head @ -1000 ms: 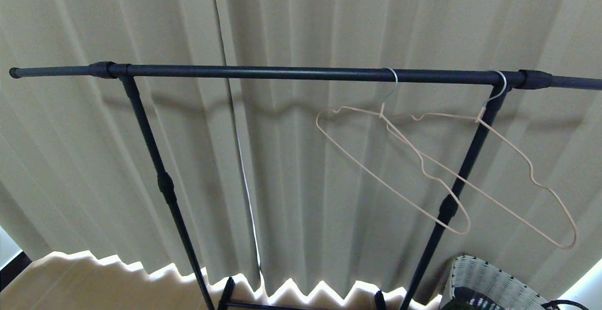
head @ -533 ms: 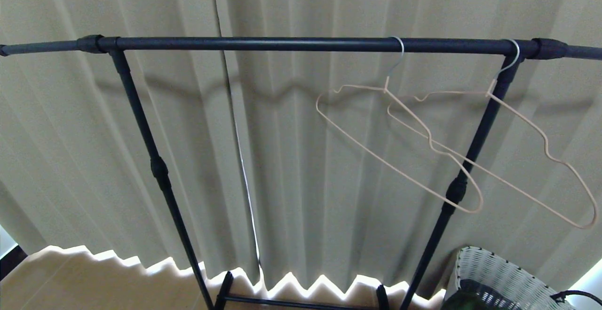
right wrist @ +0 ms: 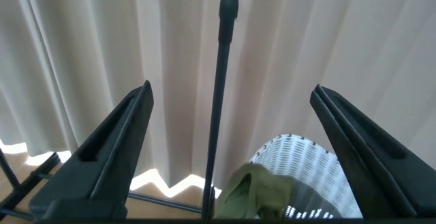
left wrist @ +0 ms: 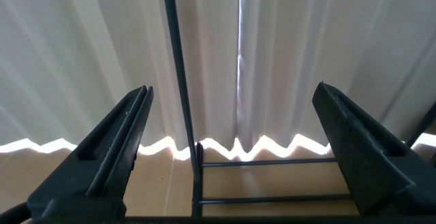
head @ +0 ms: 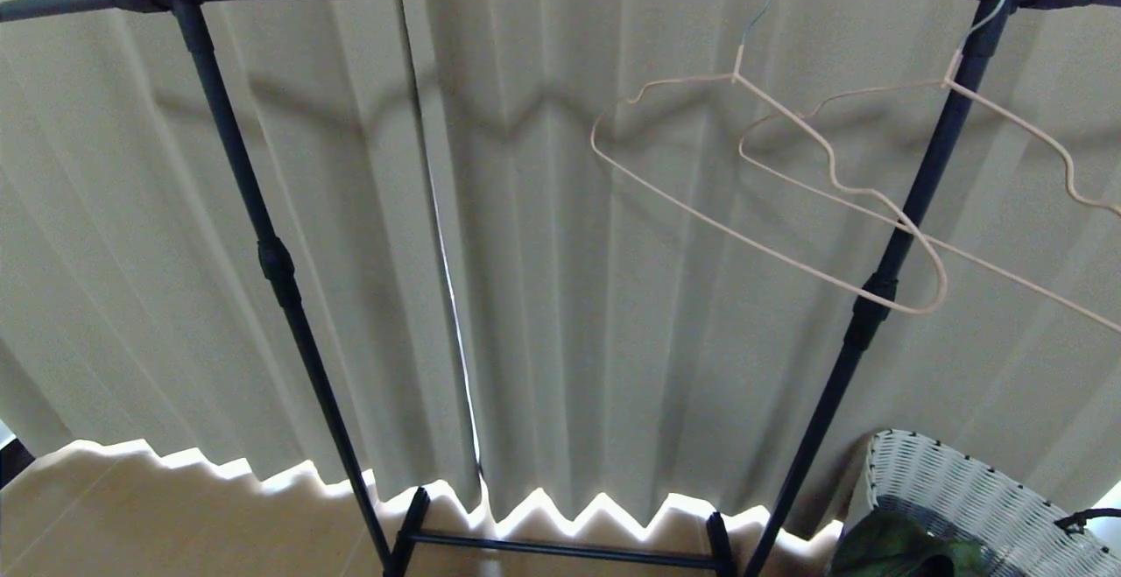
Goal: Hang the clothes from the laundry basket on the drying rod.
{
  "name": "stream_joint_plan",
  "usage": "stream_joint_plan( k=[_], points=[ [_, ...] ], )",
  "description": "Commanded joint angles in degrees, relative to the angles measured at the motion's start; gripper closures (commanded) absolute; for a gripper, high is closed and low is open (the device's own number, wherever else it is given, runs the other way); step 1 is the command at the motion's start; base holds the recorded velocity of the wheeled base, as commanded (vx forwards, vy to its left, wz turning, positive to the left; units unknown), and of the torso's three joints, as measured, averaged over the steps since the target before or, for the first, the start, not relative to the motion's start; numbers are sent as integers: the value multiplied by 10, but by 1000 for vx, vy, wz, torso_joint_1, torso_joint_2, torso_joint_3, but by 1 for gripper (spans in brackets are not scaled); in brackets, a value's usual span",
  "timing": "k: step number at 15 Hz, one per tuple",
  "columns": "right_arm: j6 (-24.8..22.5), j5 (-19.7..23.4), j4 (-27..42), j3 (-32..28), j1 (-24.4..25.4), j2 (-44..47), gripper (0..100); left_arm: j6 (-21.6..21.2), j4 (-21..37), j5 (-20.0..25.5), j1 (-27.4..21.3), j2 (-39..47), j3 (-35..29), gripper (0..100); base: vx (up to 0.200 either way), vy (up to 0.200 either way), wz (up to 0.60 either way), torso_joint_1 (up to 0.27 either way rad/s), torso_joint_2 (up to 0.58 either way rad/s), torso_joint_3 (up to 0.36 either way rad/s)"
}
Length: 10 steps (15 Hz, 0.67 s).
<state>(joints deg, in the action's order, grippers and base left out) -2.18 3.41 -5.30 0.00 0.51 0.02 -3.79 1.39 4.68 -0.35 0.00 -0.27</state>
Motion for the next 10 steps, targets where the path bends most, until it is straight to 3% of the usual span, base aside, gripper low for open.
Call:
stream_joint_plan(
  k=[1,5,7,10],
  points=[
    [0,0,0,0,0,0,0,0,0,0,0,0,0,0,0,0,0,-100,452,349],
    [0,0,0,0,0,0,0,0,0,1,0,0,0,0,0,0,0,-63,446,377],
    [0,1,0,0,0,0,0,0,0,1,0,0,0,0,0,0,0,5,203,158],
    [1,0,0,0,0,0,0,-1,0,1,0,0,0,0,-200,0,0,-14,111,121]
  ],
)
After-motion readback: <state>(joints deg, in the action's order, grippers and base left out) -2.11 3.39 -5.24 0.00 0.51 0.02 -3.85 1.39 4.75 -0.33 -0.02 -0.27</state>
